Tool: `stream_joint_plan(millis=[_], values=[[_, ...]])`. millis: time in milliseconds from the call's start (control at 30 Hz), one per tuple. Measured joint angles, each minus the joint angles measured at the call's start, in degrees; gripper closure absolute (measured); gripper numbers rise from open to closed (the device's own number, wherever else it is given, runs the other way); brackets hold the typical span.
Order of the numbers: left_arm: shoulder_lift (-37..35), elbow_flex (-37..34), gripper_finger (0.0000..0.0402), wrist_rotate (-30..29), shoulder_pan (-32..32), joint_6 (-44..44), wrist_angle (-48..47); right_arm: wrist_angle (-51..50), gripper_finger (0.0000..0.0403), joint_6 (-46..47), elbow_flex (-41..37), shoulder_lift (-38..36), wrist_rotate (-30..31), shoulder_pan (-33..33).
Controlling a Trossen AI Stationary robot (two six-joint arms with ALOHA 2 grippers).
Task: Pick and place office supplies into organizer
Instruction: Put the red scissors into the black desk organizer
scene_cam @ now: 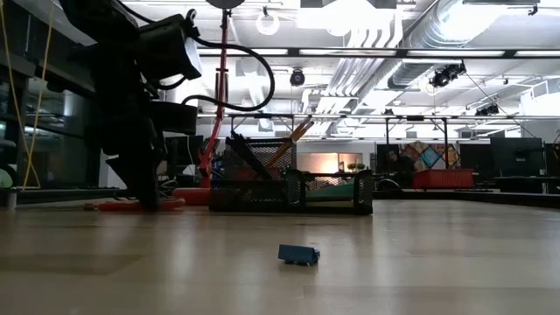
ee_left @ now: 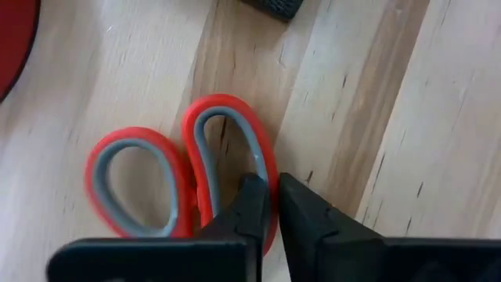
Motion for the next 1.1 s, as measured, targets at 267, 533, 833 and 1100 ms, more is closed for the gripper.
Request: stream_joint_plan(millis=[267,533,833,1100], values=[[-1.8,-0.2,0.0398,0.9,-0.1,-0.3,-0.3,0.0,0.0311,0.0,0.0,0.0,0.1,0.0],[-10.3,0.8,0.0401,0.0,-0.5,0.0,-7.0,0.0,0.0311,0.0,0.0,0.0,4.0,0.0],[-22.4,6.1,0.0401,-4.7,-1.8,-0.4,-9.1,0.0,0.0311,-0.1,0.0,0.0,5.9,0.0],[-26.1,14.2,0.04,-13.5,-1.6,3.8,-8.3,0.1,0.0311,0.4,0.0,0.0,5.9,0.0]])
